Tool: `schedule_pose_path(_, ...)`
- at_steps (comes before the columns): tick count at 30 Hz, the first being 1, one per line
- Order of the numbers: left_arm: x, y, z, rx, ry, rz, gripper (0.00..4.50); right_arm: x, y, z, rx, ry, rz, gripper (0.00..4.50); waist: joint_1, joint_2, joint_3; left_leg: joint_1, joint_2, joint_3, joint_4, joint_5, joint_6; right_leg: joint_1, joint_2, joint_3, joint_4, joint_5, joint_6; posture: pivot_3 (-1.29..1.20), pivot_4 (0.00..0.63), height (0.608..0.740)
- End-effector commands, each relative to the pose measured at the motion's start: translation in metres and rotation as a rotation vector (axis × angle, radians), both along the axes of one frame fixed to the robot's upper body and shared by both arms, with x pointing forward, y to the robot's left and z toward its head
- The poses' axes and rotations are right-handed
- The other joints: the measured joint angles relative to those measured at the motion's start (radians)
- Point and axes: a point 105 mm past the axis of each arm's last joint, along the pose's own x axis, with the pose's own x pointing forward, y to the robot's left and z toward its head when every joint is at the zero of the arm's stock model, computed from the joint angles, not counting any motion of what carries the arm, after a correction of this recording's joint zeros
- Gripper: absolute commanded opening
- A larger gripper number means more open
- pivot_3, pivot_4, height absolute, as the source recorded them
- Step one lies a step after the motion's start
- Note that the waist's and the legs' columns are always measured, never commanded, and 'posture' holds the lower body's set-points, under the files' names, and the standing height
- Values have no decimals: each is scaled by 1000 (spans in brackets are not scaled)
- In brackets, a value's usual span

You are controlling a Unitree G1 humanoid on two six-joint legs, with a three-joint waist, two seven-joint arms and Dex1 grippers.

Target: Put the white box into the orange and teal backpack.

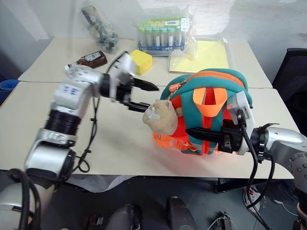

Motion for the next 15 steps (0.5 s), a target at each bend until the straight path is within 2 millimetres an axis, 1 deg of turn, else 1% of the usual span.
schedule_pose_path(1,-31,7,30,-46,-9,-157,4493,-3,3,10,16,-60,7,0,2,0,0,0,0,0,0,0,0,0,0,0,0,0,0,0,150,740)
schedule_pose_path(4,-47,4,40,-90,16,-208,4493,-2,3,10,19,-59,4,0,4,0,0,-1,-1,0,1,0,1,0,-1,0,-1,0,0,0,150,740)
schedule_pose_path(6,-58,-6,39,-89,19,-243,4493,-2,4,10,22,-57,5,0,4,0,0,-1,-1,0,1,0,1,1,-1,0,-1,0,0,0,150,740)
schedule_pose_path(8,-60,-18,26,-35,-23,-228,4493,-2,5,9,25,-55,8,0,3,0,0,0,-1,-1,1,0,1,1,-1,0,0,0,1,0,150,740)
schedule_pose_path(10,-53,-29,11,21,-75,-178,4493,-3,6,10,30,-54,11,0,4,0,0,1,-1,-1,1,0,0,2,-1,0,0,0,1,0,150,740)
schedule_pose_path(13,-56,-37,-7,75,-68,-190,4493,-4,7,10,39,-53,12,0,0,0,0,2,-1,0,1,1,0,2,0,1,1,0,1,0,150,740)
schedule_pose_path(15,-52,-43,-16,102,-91,-178,4493,-4,8,10,44,-52,13,0,-2,0,0,2,-1,0,0,1,0,2,0,2,1,0,1,0,150,740)
